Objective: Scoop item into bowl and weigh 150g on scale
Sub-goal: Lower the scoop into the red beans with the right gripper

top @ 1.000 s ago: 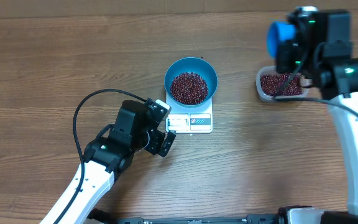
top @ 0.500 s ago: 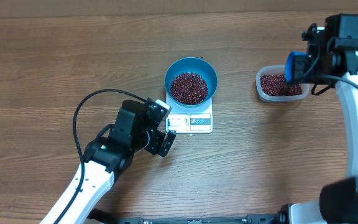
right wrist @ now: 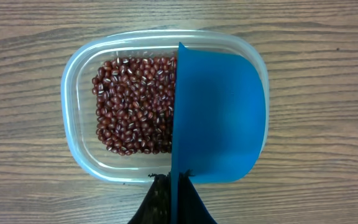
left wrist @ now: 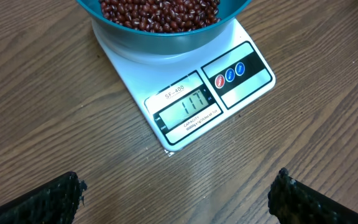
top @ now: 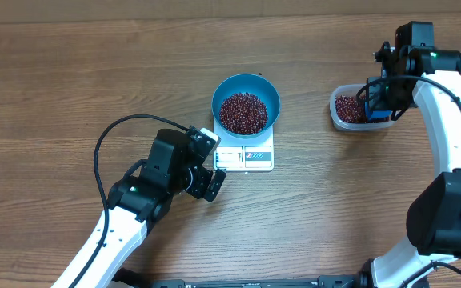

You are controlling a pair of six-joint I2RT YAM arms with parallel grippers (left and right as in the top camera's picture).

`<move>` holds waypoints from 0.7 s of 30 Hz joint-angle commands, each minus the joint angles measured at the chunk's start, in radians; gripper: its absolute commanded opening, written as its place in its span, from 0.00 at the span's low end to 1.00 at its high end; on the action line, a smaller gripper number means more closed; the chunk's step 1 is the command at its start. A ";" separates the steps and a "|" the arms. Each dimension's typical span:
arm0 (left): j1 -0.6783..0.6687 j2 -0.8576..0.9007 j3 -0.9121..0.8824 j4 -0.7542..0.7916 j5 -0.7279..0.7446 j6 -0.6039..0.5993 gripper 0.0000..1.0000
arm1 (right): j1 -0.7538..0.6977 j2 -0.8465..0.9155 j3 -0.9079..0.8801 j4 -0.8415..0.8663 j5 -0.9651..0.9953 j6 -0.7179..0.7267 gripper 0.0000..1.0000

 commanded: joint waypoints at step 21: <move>-0.005 -0.004 -0.003 0.004 -0.003 -0.017 1.00 | -0.001 0.026 -0.067 0.080 -0.062 -0.004 0.04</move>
